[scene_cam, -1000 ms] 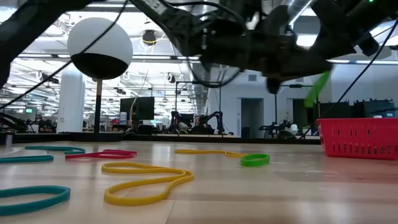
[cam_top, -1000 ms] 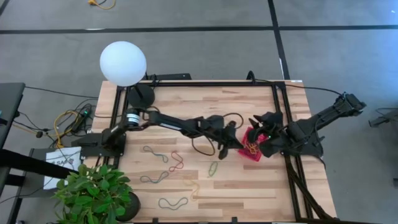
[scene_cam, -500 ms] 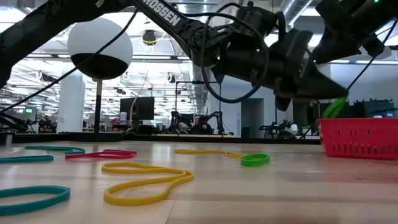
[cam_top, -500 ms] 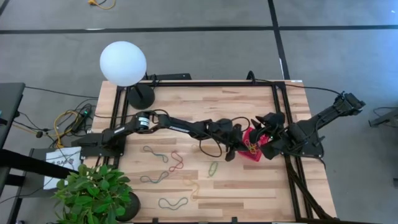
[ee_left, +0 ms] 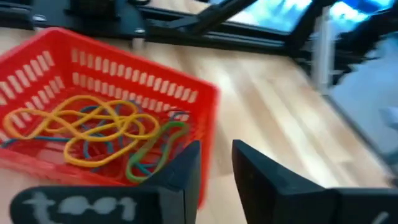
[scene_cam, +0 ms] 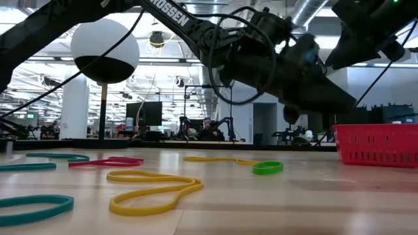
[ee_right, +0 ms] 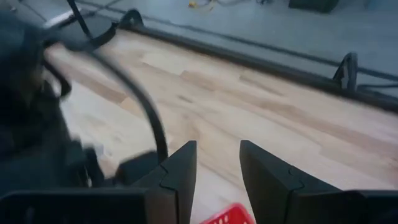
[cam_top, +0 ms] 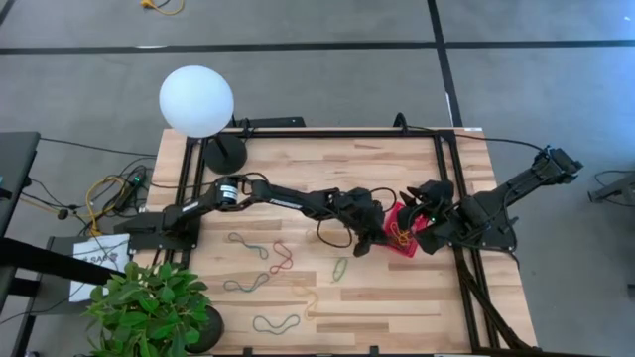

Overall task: Pick and place rubber bands into bin
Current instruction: Put the blue rubber band into the basket

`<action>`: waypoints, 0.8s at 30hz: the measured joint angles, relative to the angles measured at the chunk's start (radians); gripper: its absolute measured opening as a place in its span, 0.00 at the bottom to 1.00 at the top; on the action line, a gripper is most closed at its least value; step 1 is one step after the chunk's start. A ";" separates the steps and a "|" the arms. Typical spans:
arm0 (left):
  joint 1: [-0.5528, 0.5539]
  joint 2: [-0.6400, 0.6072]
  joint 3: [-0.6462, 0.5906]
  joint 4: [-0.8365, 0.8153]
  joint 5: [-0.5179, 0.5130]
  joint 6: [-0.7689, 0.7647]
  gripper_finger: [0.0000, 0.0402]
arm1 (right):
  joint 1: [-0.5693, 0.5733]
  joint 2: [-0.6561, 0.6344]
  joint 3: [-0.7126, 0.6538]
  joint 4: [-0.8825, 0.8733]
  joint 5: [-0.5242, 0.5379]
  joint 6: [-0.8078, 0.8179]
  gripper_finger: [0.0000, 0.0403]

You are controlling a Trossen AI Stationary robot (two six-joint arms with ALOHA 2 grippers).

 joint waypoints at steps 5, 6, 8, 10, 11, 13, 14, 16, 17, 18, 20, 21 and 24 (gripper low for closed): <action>0.047 -0.071 0.000 -0.149 0.147 0.025 0.22 | 0.014 0.000 0.000 0.000 -0.017 0.008 0.29; 0.057 -0.088 0.000 -0.196 0.155 0.046 0.22 | 0.018 0.000 0.000 0.000 -0.016 0.008 0.29; 0.077 -0.128 0.000 -0.288 0.150 0.103 0.22 | 0.026 0.000 0.000 0.000 -0.014 0.015 0.29; 0.096 -0.180 0.000 -0.390 0.125 0.162 0.22 | 0.034 -0.001 0.000 0.000 -0.006 0.024 0.29; 0.104 -0.206 0.001 -0.427 0.106 0.191 0.22 | 0.037 -0.001 0.000 0.000 -0.005 0.024 0.29; 0.117 -0.260 0.001 -0.516 0.067 0.249 0.22 | 0.036 -0.001 0.000 0.000 -0.005 0.024 0.29; 0.122 -0.285 0.001 -0.554 0.049 0.277 0.22 | 0.035 -0.001 0.000 -0.001 -0.005 0.024 0.29; 0.129 -0.339 0.001 -0.639 0.007 0.311 0.22 | 0.035 -0.001 0.000 -0.001 -0.005 0.019 0.29; 0.130 -0.368 0.001 -0.675 -0.021 0.319 0.22 | 0.035 -0.001 0.000 -0.001 -0.005 0.019 0.29; 0.134 -0.399 0.001 -0.714 -0.054 0.329 0.22 | 0.035 -0.001 0.000 -0.001 -0.006 0.018 0.29; 0.140 -0.463 0.001 -0.783 -0.121 0.342 0.22 | 0.037 -0.001 0.000 -0.002 -0.007 0.017 0.29; 0.143 -0.496 0.001 -0.813 -0.162 0.344 0.22 | 0.037 -0.001 0.000 -0.002 -0.008 0.016 0.29; 0.147 -0.587 -0.002 -0.869 -0.265 0.344 0.22 | 0.037 -0.001 0.000 -0.004 -0.009 0.016 0.29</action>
